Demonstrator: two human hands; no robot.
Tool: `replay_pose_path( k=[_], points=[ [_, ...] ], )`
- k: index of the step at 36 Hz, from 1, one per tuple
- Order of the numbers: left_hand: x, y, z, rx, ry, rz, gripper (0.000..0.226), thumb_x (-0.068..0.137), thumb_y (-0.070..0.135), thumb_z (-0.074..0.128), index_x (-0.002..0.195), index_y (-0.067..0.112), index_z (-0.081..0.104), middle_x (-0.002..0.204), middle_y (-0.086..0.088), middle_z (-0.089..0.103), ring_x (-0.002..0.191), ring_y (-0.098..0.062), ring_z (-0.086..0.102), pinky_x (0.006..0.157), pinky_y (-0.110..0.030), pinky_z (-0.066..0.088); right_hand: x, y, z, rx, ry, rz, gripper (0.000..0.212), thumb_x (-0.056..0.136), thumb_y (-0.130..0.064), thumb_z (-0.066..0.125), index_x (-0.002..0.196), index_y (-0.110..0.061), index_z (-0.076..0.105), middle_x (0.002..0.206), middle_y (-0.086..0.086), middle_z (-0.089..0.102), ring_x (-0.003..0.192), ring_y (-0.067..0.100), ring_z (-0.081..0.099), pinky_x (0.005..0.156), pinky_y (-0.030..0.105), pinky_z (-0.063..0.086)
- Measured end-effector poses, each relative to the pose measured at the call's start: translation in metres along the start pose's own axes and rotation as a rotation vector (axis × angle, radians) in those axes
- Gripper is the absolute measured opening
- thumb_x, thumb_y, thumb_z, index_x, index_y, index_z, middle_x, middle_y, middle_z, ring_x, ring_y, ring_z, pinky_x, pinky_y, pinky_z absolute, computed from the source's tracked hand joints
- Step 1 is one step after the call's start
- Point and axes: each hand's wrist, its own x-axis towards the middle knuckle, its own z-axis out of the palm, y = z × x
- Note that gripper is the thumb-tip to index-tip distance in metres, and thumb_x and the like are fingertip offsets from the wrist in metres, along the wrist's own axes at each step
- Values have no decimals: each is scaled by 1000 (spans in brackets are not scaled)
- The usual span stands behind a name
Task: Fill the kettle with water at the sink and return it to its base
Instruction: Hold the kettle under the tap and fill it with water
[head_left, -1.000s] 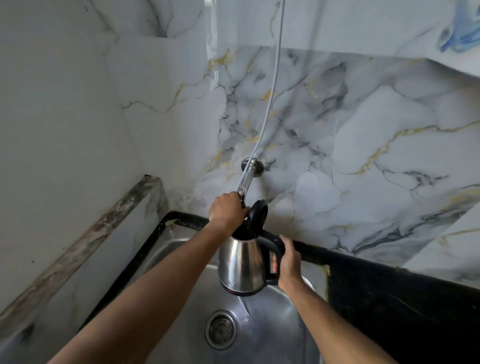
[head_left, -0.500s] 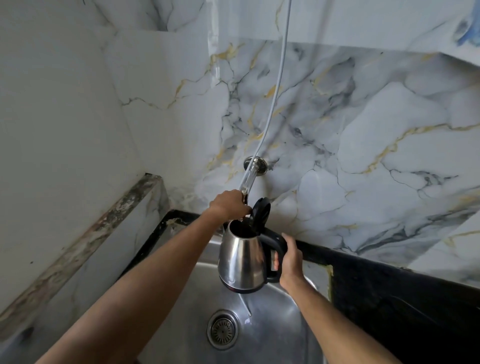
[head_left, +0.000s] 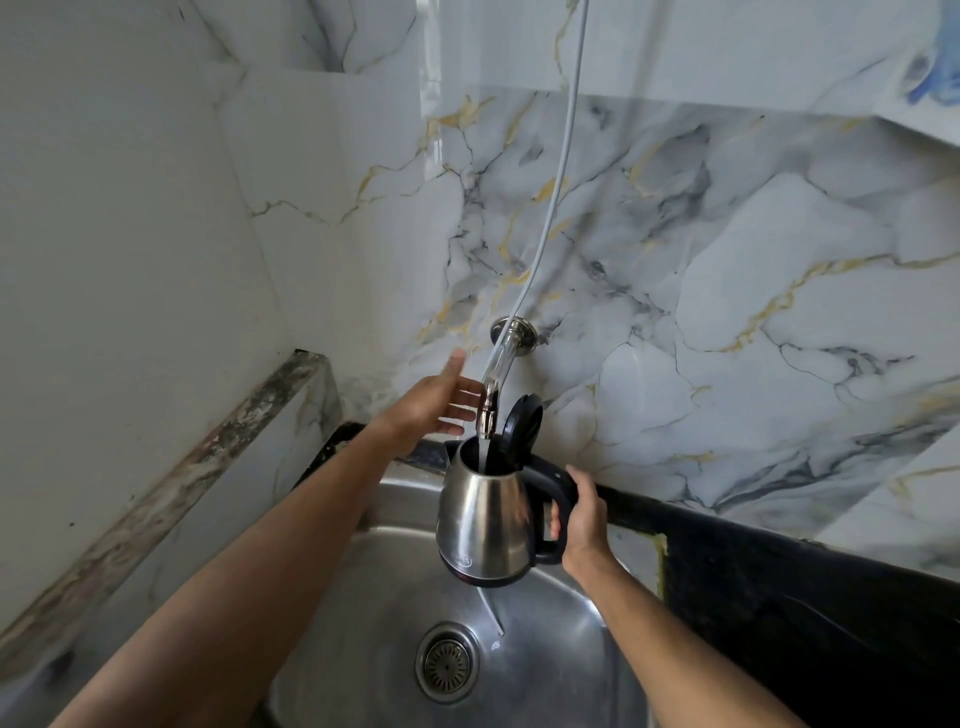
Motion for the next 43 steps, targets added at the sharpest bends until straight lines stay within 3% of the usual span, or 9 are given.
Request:
replay_pose_path(
  k=[7, 14, 22, 33, 43],
  points=[
    [-6, -1, -8, -204, -74, -55, 106, 81, 86, 11, 115, 4, 69, 104, -15, 74, 96, -30, 70, 81, -42, 58, -5, -6, 2, 2, -27, 4, 50, 91, -37, 56, 52, -6, 54, 34, 3, 41, 29, 16, 35, 33, 23, 26],
    [-12, 4, -9, -140, -88, -32, 106, 79, 87, 9, 113, 9, 72, 111, -15, 73, 99, -29, 70, 90, -46, 55, -5, -5, 0, -7, -29, 9, 48, 91, -37, 56, 54, -7, 57, 36, 2, 43, 30, 15, 37, 34, 23, 28],
    [-14, 3, -9, -127, -98, -25, 106, 79, 87, 8, 116, 10, 71, 116, -15, 72, 107, -30, 69, 89, -45, 55, -4, -4, -1, -8, -56, -4, 49, 93, -37, 53, 54, -8, 57, 36, 1, 43, 30, 15, 37, 35, 22, 28],
    [-6, 0, -11, -144, -114, -24, 107, 70, 94, 14, 108, 14, 75, 110, -13, 74, 103, -28, 71, 82, -42, 55, -2, -3, -1, 10, -62, 17, 42, 93, -36, 53, 60, -10, 58, 39, -1, 45, 33, 13, 40, 37, 22, 32],
    [-5, -2, -12, -133, -126, -8, 107, 66, 97, 18, 106, 17, 76, 111, -12, 74, 105, -29, 70, 84, -44, 55, 4, 2, -2, -12, -98, -35, 49, 91, -36, 52, 46, -16, 59, 37, 0, 43, 32, 14, 37, 36, 25, 28]
  ],
)
